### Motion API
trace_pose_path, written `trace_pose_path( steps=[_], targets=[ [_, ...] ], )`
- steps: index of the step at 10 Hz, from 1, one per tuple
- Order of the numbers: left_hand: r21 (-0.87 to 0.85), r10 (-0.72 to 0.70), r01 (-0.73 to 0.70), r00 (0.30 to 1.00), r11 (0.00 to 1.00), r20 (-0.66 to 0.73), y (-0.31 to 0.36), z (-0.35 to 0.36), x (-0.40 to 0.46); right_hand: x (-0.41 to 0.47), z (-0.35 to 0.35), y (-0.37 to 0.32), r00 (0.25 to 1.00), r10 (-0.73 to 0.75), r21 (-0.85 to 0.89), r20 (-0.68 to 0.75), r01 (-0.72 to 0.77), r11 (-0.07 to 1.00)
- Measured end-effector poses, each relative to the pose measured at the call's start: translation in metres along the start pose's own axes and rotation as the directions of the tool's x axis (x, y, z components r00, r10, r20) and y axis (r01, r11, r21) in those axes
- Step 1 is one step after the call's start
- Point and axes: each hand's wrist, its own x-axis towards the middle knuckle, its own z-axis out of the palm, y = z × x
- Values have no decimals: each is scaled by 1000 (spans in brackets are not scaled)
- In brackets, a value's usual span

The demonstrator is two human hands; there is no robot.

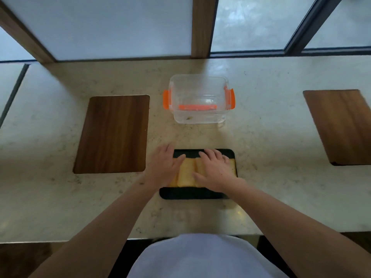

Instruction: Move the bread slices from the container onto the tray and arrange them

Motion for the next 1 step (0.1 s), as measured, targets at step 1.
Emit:
trace_pose_path(
  steps=[1],
  targets=[
    [-30, 80, -80, 997, 996, 13, 46, -13, 15, -4, -11, 4, 998, 65, -27, -10, -65, 998]
  ],
)
